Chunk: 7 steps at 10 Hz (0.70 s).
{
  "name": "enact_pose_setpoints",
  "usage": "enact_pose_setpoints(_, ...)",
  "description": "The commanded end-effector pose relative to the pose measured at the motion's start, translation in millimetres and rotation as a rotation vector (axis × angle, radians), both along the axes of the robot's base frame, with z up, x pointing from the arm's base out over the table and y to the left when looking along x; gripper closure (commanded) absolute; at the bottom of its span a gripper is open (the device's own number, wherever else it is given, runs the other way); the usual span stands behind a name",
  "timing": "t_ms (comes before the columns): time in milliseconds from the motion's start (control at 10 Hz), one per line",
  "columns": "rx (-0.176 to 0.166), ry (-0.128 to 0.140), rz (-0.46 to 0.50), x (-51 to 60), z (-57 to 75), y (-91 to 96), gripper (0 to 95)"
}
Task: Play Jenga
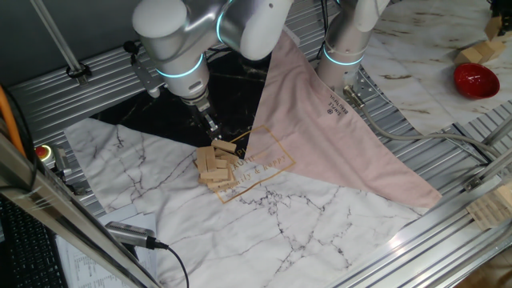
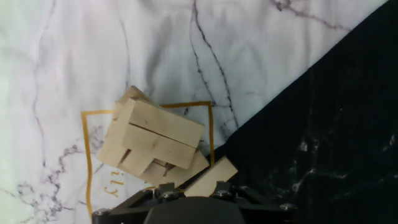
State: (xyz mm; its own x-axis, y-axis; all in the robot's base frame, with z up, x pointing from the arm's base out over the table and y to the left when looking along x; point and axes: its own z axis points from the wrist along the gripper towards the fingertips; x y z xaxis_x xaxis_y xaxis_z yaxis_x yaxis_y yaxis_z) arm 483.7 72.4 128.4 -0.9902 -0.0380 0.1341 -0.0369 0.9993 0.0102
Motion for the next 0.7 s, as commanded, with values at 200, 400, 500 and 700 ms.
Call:
enact_pose_setpoints(200,-0.002,-0.001,-0.011,2.6,-0.6,4.6,95.0)
enact_pose_setpoints(400,-0.002,0.0,-0.012,2.5,-0.5,4.7,95.0)
enact_pose_setpoints(500,-0.001,0.0,-0.005,2.5,-0.5,4.7,95.0)
enact_pose_setpoints(700,-0.001,0.0,-0.005,2.5,-0.5,4.7,95.0)
